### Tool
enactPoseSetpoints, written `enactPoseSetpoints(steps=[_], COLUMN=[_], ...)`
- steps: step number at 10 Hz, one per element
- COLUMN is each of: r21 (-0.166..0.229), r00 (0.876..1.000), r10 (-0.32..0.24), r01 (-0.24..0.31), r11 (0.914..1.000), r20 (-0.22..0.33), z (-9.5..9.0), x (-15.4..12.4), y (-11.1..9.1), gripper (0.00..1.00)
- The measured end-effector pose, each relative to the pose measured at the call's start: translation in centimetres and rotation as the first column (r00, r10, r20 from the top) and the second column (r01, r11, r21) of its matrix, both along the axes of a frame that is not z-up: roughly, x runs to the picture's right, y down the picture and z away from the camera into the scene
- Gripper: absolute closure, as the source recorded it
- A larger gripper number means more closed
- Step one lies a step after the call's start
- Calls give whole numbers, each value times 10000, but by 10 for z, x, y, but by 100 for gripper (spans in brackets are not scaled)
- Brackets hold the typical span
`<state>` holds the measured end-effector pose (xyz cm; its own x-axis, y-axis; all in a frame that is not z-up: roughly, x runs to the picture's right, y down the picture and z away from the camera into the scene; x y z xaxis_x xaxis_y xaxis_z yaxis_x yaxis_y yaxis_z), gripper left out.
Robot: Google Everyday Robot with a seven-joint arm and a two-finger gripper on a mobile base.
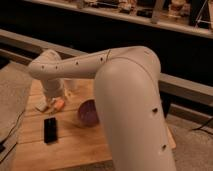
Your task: Place the pepper in the ceramic bowl
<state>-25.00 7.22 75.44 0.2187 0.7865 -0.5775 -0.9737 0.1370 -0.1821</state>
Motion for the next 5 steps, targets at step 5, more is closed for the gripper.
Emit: enactPoseSetpoints(steps=[5], r21=[427], r00=[9989], r10=[-159], r01=[177], r11=[9989], r20=[-439], z=[47], x=[-36], y=[0], gripper=[35])
